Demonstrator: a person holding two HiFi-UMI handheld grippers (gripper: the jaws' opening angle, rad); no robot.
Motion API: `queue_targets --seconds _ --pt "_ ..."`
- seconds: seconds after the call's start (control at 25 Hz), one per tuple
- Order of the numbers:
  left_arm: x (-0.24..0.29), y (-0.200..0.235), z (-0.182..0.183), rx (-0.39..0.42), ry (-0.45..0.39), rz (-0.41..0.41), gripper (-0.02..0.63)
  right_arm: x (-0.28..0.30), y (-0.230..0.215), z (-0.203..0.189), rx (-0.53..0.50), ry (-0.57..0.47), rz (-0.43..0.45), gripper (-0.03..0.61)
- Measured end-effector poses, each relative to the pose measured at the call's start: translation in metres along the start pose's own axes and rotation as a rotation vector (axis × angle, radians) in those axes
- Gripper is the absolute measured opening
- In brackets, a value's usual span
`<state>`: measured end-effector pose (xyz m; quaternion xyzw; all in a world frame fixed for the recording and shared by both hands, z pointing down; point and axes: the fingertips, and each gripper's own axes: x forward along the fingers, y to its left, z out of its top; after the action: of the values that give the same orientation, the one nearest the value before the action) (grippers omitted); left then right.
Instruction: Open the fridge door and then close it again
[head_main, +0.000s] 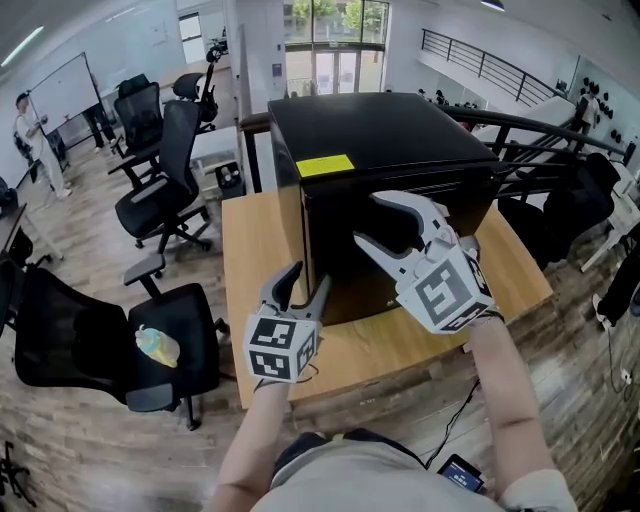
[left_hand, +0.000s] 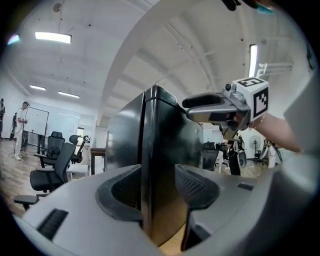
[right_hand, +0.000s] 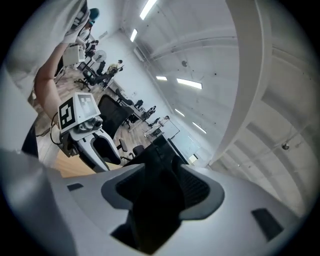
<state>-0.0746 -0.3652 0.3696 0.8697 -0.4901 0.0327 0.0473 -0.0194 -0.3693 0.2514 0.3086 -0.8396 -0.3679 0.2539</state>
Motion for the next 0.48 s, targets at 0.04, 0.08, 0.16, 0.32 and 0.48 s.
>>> queue_targets --seconds 0.04,0.08,0.16,0.32,0.48 --pt "0.003 -0.001 -0.001 -0.005 0.002 -0.010 0.213 0.002 0.001 0.000 -0.021 0.004 0.002 0.207" --pt "0.006 -0.002 -0.001 -0.003 0.003 -0.019 0.230 0.004 0.001 0.002 -0.037 0.004 0.000 0.207" --pt "0.012 -0.002 -0.001 0.015 -0.001 -0.028 0.236 0.008 -0.003 0.006 -0.060 0.000 0.001 0.206" --pt "0.020 0.003 -0.004 0.006 -0.003 -0.036 0.238 0.014 -0.001 0.002 -0.118 0.031 0.028 0.198" --pt "0.029 0.004 -0.009 0.000 0.014 -0.046 0.237 0.020 0.001 -0.006 -0.152 0.061 0.052 0.194"
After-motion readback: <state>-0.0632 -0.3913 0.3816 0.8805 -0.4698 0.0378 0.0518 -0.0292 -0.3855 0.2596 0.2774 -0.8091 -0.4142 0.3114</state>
